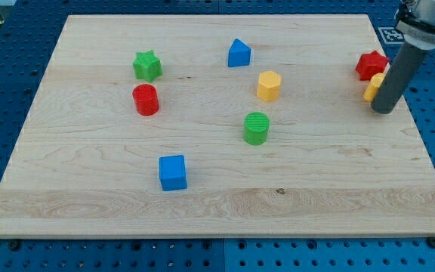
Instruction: Slide the yellow hexagon into the yellow heart
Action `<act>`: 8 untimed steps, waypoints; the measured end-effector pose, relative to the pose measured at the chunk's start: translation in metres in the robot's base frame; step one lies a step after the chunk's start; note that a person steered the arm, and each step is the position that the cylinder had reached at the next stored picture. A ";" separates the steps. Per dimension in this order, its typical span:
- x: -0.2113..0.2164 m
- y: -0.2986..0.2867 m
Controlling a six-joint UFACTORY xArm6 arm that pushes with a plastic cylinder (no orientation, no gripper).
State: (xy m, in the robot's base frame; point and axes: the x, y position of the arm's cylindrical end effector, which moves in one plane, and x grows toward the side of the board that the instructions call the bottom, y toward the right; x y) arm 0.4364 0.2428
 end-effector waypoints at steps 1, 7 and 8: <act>0.006 -0.045; -0.029 -0.207; -0.056 -0.195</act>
State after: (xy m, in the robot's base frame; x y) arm 0.3806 0.0475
